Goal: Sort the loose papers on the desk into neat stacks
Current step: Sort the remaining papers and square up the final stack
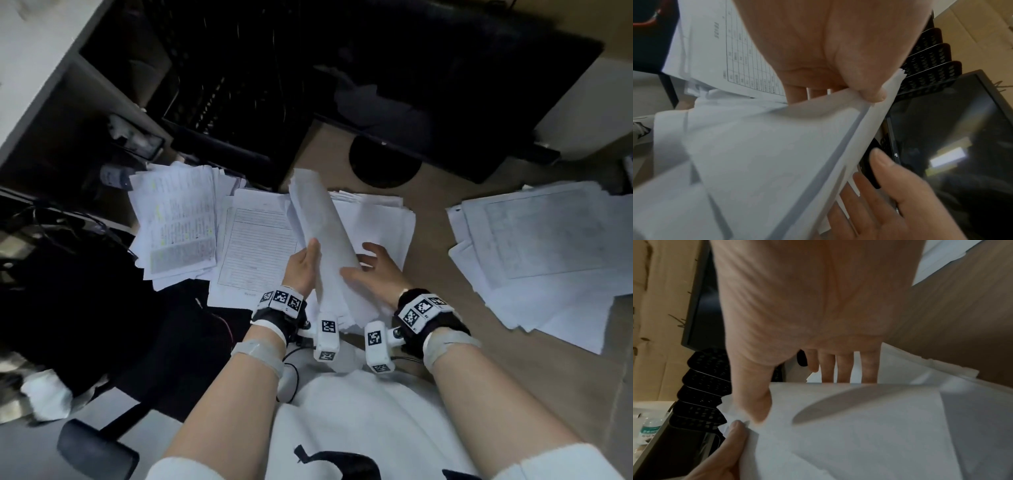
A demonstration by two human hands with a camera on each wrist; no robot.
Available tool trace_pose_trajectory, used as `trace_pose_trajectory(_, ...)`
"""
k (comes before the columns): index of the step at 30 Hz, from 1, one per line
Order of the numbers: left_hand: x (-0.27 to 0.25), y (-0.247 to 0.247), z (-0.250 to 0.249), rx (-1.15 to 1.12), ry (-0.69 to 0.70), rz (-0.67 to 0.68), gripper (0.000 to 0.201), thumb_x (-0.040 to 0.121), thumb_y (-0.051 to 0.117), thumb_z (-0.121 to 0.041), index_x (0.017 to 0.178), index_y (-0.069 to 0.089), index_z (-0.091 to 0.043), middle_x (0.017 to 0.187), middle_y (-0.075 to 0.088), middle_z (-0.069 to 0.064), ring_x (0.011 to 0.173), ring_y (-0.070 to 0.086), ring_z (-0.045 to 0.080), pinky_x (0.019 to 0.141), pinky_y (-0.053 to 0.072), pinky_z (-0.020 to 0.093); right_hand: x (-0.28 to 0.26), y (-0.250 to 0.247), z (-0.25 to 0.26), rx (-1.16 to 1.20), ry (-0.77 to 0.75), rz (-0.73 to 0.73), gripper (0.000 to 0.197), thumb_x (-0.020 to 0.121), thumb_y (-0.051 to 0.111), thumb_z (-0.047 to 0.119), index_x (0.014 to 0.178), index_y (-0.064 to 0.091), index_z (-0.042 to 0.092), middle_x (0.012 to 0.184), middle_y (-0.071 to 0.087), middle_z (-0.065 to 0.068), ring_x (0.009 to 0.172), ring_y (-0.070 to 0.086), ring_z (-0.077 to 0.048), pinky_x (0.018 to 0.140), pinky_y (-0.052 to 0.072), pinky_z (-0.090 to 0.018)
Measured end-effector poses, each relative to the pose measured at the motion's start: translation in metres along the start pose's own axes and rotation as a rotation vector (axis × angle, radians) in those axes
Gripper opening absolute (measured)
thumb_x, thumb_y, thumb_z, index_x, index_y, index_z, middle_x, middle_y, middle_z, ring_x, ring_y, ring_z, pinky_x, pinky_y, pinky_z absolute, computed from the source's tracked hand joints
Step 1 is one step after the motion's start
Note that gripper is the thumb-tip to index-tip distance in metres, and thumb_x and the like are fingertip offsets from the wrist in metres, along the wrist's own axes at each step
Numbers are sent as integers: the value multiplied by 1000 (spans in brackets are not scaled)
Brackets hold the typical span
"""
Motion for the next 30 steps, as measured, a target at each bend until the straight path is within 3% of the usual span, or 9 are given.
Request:
trace_pose_trajectory(2,0,4,4,3,-20,-5,78,78,39,-80,85,64,-7,101,69,29,94,68,40,91,53,57,-1,-4,-2,83,36,6,95,74,80,51,148,27,24,141,51,2,120,57,-18,97,49,-38)
trace_pose_trajectory(7,0,4,7,-22,-45,-33,55,95,44,-60,92,70,-11,104,72,19,98,70,33,92,55,51,-4,-7,-1,17,33,26,79,74,77,57,137,43,23,125,59,6,110,61,-13,82,49,-29)
trace_pose_trajectory(9,0,0,7,-14,-49,-74,50,96,48,-55,82,66,-10,90,71,13,85,68,28,82,57,45,-1,-13,-1,-92,4,-61,51,85,71,46,123,57,15,113,66,1,102,65,-19,83,52,-33)
trace_pose_trajectory(12,-2,-6,3,4,-27,-154,48,102,50,-36,59,42,-16,59,42,2,57,40,17,58,33,34,7,-28,-11,-179,7,-227,35,98,54,30,107,64,-2,107,68,-18,101,63,-34,90,48,-40)
trace_pose_trajectory(16,-2,-15,8,29,-7,-214,49,102,49,-31,58,31,-19,54,30,-3,47,29,12,48,24,26,14,-34,-37,-125,163,-320,51,95,50,42,125,57,1,130,59,-20,119,55,-38,106,40,-47)
trace_pose_trajectory(18,-1,-24,10,20,-30,-268,49,101,49,-30,57,31,-18,53,30,-3,48,29,13,50,24,27,13,-35,-41,-171,230,-384,48,99,49,34,130,53,-2,136,54,-22,124,52,-38,106,39,-43)
trace_pose_trajectory(24,-2,-56,17,-22,-58,-357,46,99,49,-32,60,30,-17,56,28,-2,51,28,15,52,24,28,17,-25,-52,-236,269,-393,40,83,52,31,118,58,13,119,66,-11,101,63,-34,95,51,-44)
trace_pose_trajectory(28,-3,-66,22,-28,-53,-345,46,98,50,-33,60,30,-17,58,29,0,56,30,17,53,24,29,9,-13,-37,-303,282,-508,79,83,62,32,149,23,12,146,42,-13,130,45,-34,106,39,-46)
trace_pose_trajectory(30,-4,-68,23,-60,-36,-328,44,97,52,-32,60,31,-18,59,30,0,58,31,17,56,26,30,7,-7,-23,-268,133,-541,82,81,67,29,150,25,17,150,35,-8,137,35,-31,110,35,-49)
Point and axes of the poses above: each hand's wrist, its own x-axis towards the middle knuckle, its own y-axis out of the palm, z = x × y, the point moved 4 cm from there along x, towards the middle knuckle
